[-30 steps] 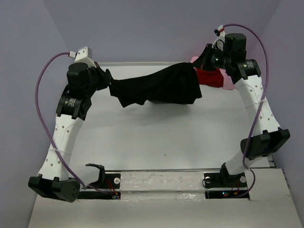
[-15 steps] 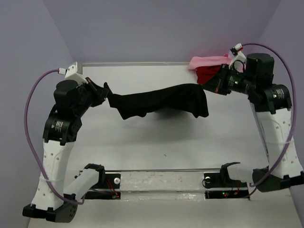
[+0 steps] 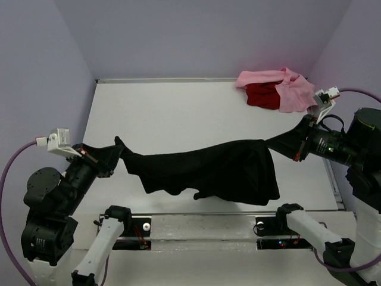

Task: Fold and stack the t-shirts
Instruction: Flatten the tshirt out

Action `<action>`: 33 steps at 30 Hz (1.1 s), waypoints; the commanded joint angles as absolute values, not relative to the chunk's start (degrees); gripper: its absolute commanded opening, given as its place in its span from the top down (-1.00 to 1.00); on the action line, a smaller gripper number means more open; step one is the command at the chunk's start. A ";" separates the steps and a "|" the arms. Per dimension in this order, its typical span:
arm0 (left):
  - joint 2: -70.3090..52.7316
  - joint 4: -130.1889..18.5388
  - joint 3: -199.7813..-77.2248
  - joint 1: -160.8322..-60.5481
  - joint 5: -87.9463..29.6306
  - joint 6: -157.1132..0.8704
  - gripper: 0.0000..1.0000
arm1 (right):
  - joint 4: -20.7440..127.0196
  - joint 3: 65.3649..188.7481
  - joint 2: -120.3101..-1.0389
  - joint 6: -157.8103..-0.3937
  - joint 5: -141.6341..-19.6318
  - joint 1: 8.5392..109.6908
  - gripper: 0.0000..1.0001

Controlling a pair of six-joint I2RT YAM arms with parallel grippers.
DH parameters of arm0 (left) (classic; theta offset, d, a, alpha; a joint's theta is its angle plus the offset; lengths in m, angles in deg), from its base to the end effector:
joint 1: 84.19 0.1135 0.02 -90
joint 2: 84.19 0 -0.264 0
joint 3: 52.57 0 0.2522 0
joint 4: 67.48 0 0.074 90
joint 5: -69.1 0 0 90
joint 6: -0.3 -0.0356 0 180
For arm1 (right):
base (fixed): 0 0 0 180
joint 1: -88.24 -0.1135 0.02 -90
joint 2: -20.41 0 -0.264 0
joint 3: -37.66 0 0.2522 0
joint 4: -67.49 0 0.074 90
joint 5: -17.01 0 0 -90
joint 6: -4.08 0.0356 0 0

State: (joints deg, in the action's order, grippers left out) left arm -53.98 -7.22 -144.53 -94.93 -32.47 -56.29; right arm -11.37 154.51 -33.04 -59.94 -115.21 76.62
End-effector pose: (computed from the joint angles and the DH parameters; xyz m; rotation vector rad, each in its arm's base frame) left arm 0.0184 -0.0108 0.4713 -0.1502 1.5890 -0.7614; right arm 0.0661 0.0380 0.5243 -0.3067 1.8951 1.1248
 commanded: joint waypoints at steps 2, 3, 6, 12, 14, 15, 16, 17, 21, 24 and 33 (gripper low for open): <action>-53.87 -6.43 -141.23 -94.74 -33.64 -54.90 1.00 | -7.62 144.45 -32.68 -58.84 -115.89 76.99 1.00; -53.87 -6.96 -140.17 -94.65 -33.64 -55.24 1.00 | -6.66 142.84 -33.11 -58.85 -114.75 76.99 1.00; -52.47 -9.59 -135.08 -94.65 -33.38 -55.95 1.00 | -3.49 135.46 -35.39 -59.29 -113.78 76.99 1.00; -45.80 -19.69 -121.04 -94.74 -31.71 -56.74 1.00 | 6.00 124.21 -40.84 -61.39 -110.09 76.99 1.00; -42.02 -26.08 -115.85 -94.74 -31.44 -56.30 1.00 | 8.98 121.48 -45.30 -62.27 -108.50 76.99 1.00; -40.79 -28.82 -115.82 -94.74 -31.62 -56.13 1.00 | 9.87 120.86 -47.25 -62.80 -108.33 76.99 1.00; -37.82 -33.37 -112.86 -94.74 -31.79 -55.95 1.00 | 12.40 120.25 -49.18 -62.98 -108.06 76.99 1.00; -36.05 -35.68 -111.70 -94.74 -31.71 -55.78 1.00 | 14.08 119.11 -52.94 -63.06 -107.71 76.99 1.00; -25.68 -43.51 -108.96 -94.74 -31.36 -59.37 1.00 | 22.61 119.62 -63.59 -63.50 -105.96 76.99 1.00; -14.11 -46.25 -112.37 -94.65 -30.57 -62.18 1.00 | 26.48 124.69 -73.06 -64.55 -104.46 76.99 1.00; 1.14 -48.80 -125.03 -94.74 -30.22 -65.18 1.00 | 28.68 137.90 -86.56 -63.95 -98.57 76.46 1.00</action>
